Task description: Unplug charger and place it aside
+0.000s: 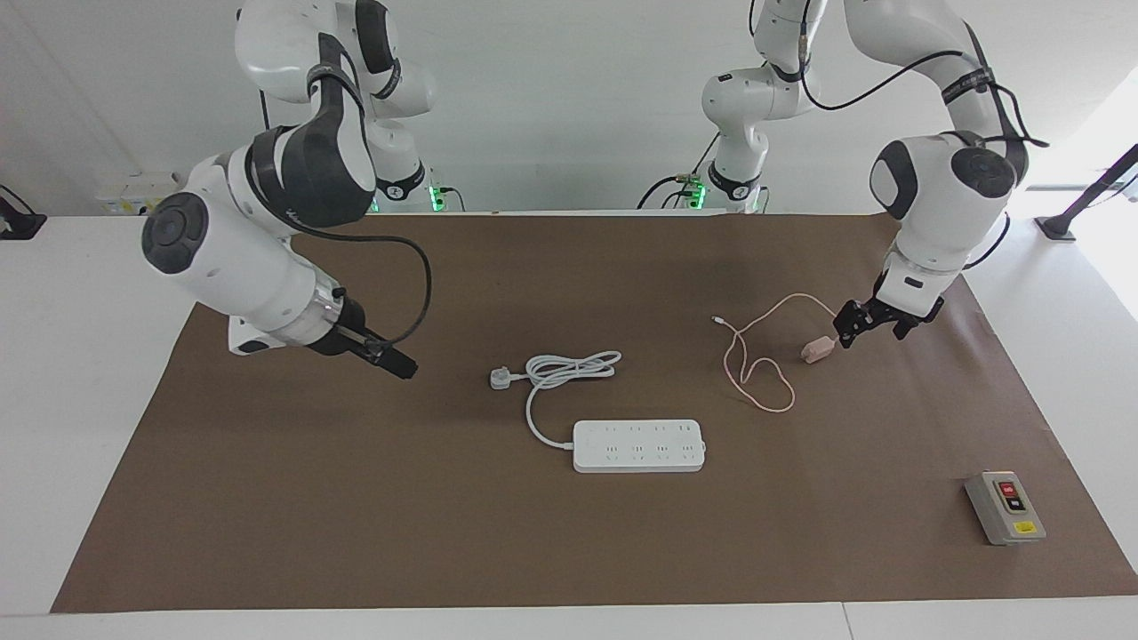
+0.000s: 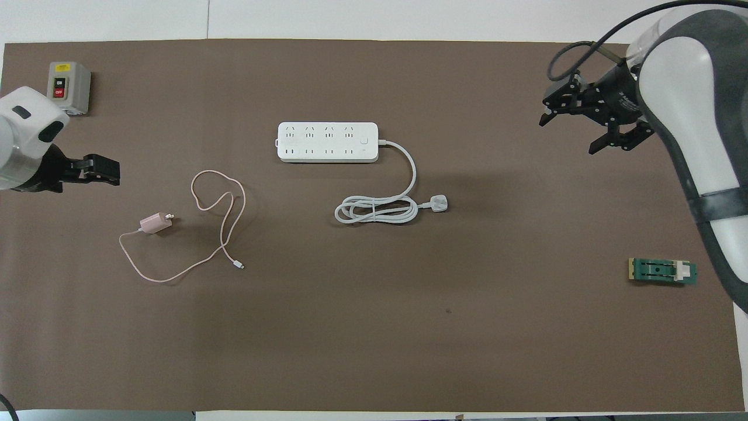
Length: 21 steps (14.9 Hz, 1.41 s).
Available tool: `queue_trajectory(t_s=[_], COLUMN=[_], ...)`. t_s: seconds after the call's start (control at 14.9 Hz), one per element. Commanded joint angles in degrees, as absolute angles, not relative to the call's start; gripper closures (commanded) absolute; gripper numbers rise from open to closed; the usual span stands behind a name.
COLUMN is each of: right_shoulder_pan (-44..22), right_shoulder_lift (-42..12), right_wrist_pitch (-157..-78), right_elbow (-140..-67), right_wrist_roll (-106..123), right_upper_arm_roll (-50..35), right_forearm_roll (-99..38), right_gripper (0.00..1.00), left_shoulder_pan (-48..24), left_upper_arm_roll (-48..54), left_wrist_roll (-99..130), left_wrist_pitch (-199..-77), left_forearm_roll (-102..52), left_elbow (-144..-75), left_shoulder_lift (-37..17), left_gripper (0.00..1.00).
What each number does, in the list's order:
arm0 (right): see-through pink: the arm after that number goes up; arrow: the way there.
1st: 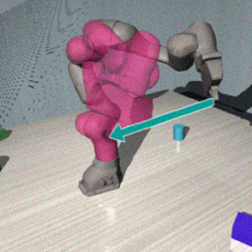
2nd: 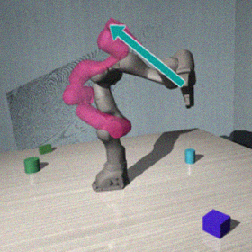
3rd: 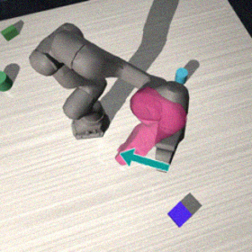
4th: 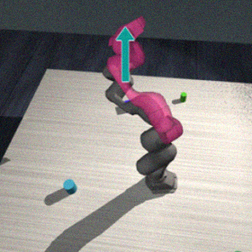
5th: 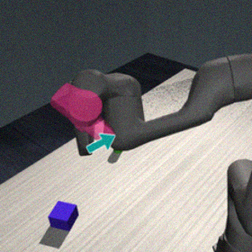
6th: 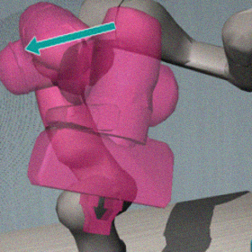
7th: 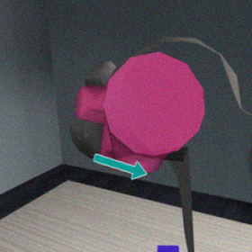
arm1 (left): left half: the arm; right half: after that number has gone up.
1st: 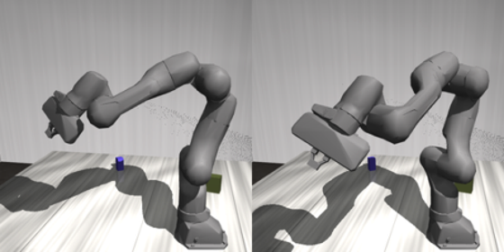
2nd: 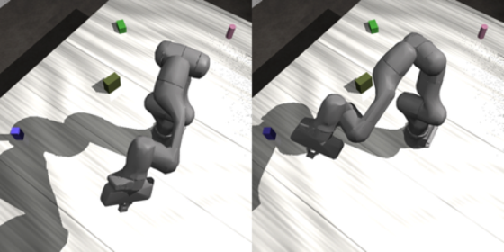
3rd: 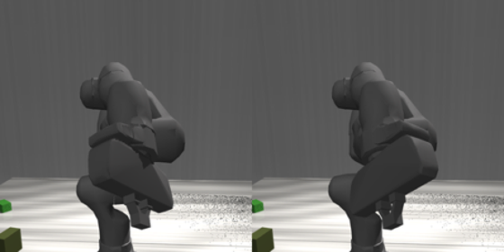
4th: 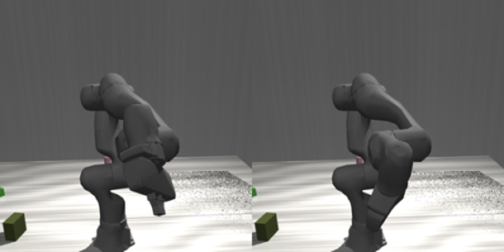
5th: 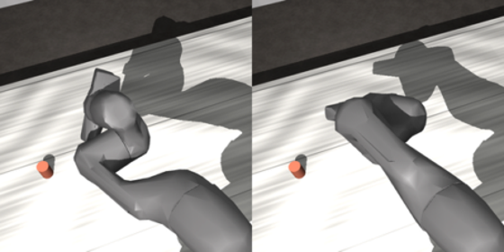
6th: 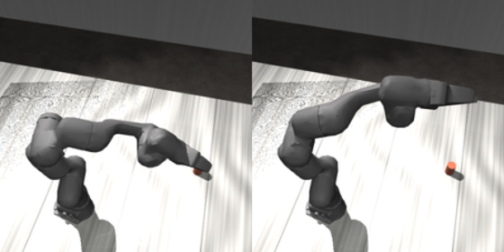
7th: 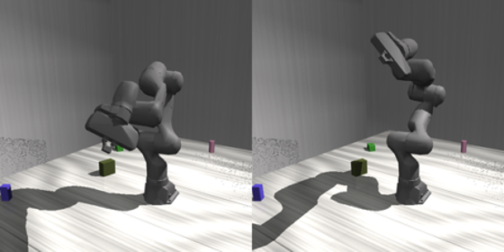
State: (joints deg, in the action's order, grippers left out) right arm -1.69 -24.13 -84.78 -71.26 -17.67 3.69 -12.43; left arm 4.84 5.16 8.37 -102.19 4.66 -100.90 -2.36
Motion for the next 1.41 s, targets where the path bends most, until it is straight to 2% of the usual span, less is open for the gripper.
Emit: queue_trajectory(t_s=[0.0, 0.27, 0.6, 0.8, 1.14, 1.34], right_shoulder_pan=[0.17, 0.88, 1.32, 1.06, 1.32, 2.54], right_shoulder_lift=[-20.75, -17.5, -7.23, -2.91, 1.84, 1.93], right_wrist_pitch=[-84.29, -84.11, -84.9, -86.56, -92.62, -93.34], right_elbow=[-74.18, -75.14, -84.62, -89.46, -96.85, -96.51], right_wrist_roll=[-6.8, 2.62, 7.56, 7.65, 7.04, 1.6], right_upper_arm_roll=[3.16, 3.25, 3.43, 3.43, 3.25, 2.82], right_forearm_roll=[-8.1, -3.79, 0.6, 2.37, 3.51, 3.08], right_gripper=[0.0, 0.0, 0.0, 0.0, 0.0, 0.0], left_shoulder_pan=[4.13, 2.9, 2.73, 2.72, 2.38, 1.94], left_upper_arm_roll=[5.18, 5.19, 5.36, 5.62, 5.98, 5.98], left_wrist_roll=[12.57, 12.92, 12.75, 11.08, 8.96, 7.22], left_wrist_pitch=[-100.46, -100.46, -95.72, -96.06, -94.84, -94.83], left_forearm_roll=[4.39, 4.13, 3.08, 2.9, -0.08, -1.49], left_elbow=[-100.89, -101.07, -101.86, -102.48, -102.04, -100.99], left_shoulder_lift=[-1.32, -1.41, 0.96, 1.76, 1.67, 1.67], left_gripper=[0.0, 0.0, 0.0, 0.0, 0.0, 0.0])
